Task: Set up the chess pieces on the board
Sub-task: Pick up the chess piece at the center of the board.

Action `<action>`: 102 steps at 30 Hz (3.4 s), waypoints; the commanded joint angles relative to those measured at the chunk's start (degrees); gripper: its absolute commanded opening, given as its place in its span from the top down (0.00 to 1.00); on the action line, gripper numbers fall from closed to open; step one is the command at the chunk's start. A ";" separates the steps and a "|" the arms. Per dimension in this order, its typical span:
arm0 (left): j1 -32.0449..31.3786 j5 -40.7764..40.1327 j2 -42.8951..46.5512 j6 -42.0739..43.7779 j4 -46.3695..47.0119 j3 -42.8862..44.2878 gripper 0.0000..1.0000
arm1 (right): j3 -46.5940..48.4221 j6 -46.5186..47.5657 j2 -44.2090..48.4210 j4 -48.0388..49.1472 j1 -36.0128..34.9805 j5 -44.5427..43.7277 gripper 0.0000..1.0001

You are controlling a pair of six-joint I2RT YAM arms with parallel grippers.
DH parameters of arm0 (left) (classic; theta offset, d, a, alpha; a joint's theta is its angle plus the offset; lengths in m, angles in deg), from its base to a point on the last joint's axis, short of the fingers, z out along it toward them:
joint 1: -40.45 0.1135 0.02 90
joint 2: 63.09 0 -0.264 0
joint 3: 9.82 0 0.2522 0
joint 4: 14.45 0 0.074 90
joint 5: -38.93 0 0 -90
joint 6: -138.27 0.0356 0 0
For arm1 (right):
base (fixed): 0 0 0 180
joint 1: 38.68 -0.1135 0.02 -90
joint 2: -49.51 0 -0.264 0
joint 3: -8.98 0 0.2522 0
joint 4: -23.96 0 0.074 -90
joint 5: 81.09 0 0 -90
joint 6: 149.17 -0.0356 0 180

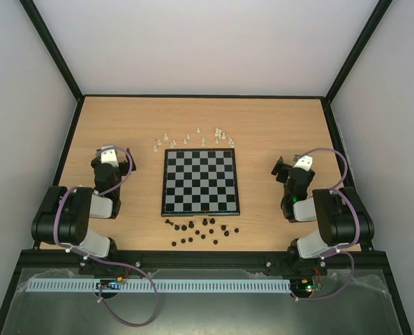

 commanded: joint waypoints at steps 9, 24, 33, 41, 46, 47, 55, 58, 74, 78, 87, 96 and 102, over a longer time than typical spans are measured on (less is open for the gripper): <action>0.18 0.07 -0.60 0.58 1.49 1.11 0.01 | 0.83 0.53 -0.23 2.68 0.18 -0.75 0.01; -0.26 0.87 8.77 0.38 -18.92 8.95 0.01 | 4.86 3.18 5.44 -8.38 -0.62 1.86 0.02; -4.69 6.24 28.95 -2.91 -37.18 15.05 0.01 | 16.69 -1.12 27.69 -37.75 -5.66 6.12 0.01; -11.90 5.92 39.48 -16.45 -54.91 26.81 0.01 | 35.78 -13.11 32.61 -66.24 -5.77 21.54 0.01; -12.36 14.13 39.47 -25.69 -65.33 34.75 0.01 | 38.14 -20.64 36.41 -75.90 -5.77 18.46 0.01; -12.38 16.88 39.70 -25.47 -66.93 35.49 0.01 | 37.87 -20.90 37.74 -75.83 -5.78 20.63 0.01; -12.30 29.67 45.01 -27.58 -73.77 32.64 0.01 | 40.56 -23.05 33.33 -85.09 -6.67 33.42 0.01; -12.30 35.21 47.10 -31.24 -67.58 26.00 0.01 | 38.29 -22.47 32.94 -85.95 -8.44 32.97 0.01; -14.41 30.76 45.02 -26.36 -84.09 24.95 0.01 | 34.97 -27.88 19.14 -92.58 -52.87 1.04 0.04; -14.66 26.76 43.83 -25.58 -84.60 23.81 0.01 | 38.35 -25.84 13.49 -93.06 -53.33 -1.37 0.03; -14.76 28.94 37.36 -31.26 -91.66 30.56 0.01 | 54.29 -30.41 11.11 -106.79 -53.13 -4.21 0.01; -17.89 32.31 49.20 -32.30 -81.60 15.80 0.01 | 33.78 -27.00 29.60 -92.18 -53.17 0.93 0.01; -18.81 38.14 48.43 -34.60 -84.72 18.08 0.01 | 38.57 -27.89 29.14 -100.51 -53.19 3.70 0.02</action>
